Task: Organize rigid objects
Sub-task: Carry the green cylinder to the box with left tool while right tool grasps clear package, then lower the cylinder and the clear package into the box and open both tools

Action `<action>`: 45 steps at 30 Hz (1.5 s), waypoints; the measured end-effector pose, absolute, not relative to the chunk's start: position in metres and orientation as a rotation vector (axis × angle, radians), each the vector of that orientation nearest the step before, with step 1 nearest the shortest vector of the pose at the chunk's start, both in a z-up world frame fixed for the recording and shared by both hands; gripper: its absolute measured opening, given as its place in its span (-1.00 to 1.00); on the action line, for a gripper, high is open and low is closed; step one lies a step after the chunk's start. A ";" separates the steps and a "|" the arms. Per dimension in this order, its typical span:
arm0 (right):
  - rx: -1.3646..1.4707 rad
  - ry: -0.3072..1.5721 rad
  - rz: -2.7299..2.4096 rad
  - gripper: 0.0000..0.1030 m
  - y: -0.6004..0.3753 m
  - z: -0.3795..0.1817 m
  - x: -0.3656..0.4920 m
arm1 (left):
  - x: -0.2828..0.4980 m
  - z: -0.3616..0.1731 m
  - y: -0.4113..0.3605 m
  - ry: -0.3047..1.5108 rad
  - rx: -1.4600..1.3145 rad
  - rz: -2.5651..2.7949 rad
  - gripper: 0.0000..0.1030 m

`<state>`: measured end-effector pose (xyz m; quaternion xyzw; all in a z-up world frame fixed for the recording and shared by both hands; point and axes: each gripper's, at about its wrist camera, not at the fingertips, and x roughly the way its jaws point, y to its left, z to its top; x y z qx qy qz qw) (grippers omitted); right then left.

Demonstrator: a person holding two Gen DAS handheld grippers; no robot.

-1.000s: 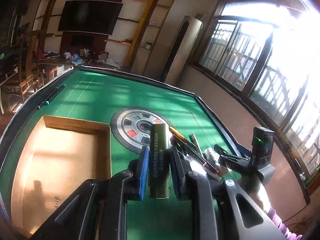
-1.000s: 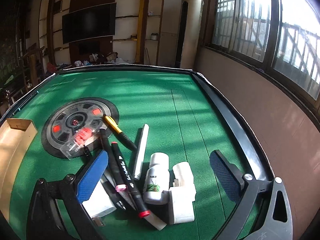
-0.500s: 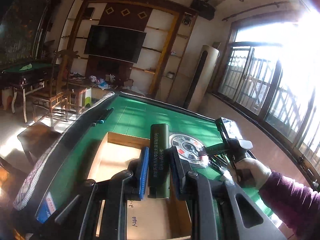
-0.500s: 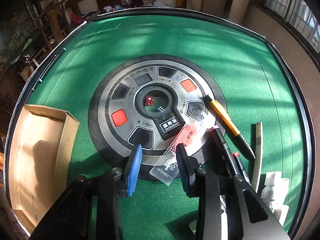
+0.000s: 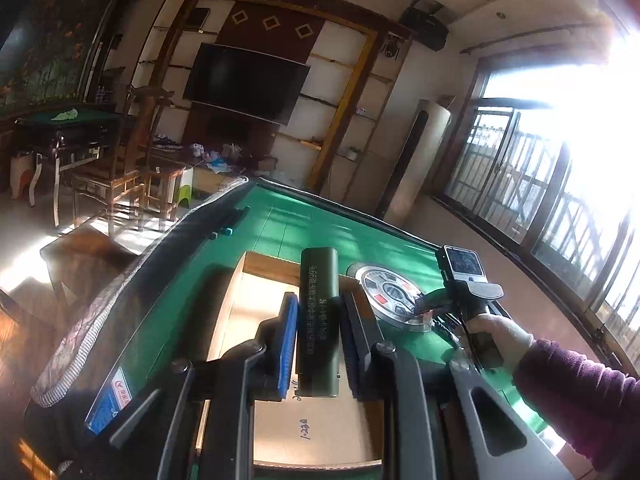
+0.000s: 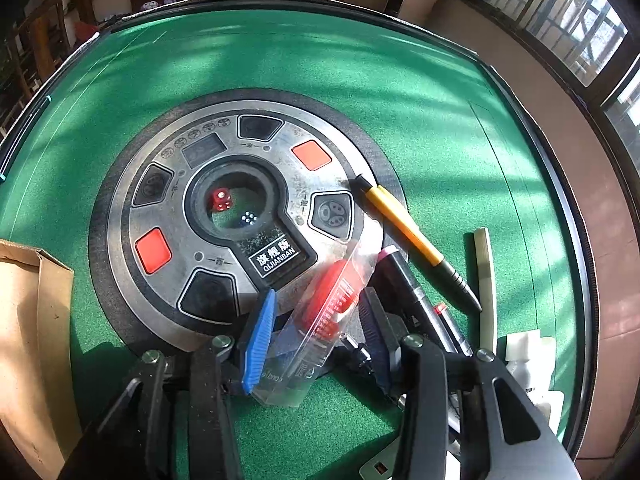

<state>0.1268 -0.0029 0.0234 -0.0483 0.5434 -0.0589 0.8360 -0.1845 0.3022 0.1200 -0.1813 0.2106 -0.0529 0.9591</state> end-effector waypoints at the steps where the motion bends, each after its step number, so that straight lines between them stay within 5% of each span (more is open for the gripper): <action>1: -0.071 1.151 -0.118 -0.19 -0.007 0.023 0.127 | -0.186 0.121 0.301 0.427 -0.367 -0.110 -0.60; 5: 0.057 1.137 -0.058 -0.47 -0.020 0.024 0.122 | -0.191 0.125 0.296 0.436 -0.375 -0.122 -0.60; 13: 0.262 1.040 0.150 -0.48 -0.040 0.068 0.078 | -0.182 0.140 0.287 0.463 -0.329 -0.151 -0.60; 20: 0.316 1.031 0.438 -0.47 0.020 0.119 0.038 | -0.096 0.136 0.266 0.614 -0.293 -0.204 -0.60; 27: 0.247 1.131 0.481 -0.47 0.112 0.087 0.052 | 0.004 0.085 0.263 0.811 -0.351 -0.190 -0.61; 36: 0.095 1.177 0.357 -0.42 0.138 0.048 0.075 | 0.042 0.029 0.274 0.909 -0.448 -0.171 -0.62; 40: 0.080 1.138 0.339 -0.26 0.134 0.050 0.079 | 0.045 0.026 0.278 0.888 -0.504 -0.187 -0.52; 43: 0.127 1.107 0.356 -0.22 0.124 0.057 0.078 | 0.047 0.028 0.281 0.872 -0.538 -0.196 -0.11; 45: 0.134 1.062 0.354 -0.07 0.116 0.068 0.072 | 0.044 0.030 0.280 0.869 -0.542 -0.185 -0.10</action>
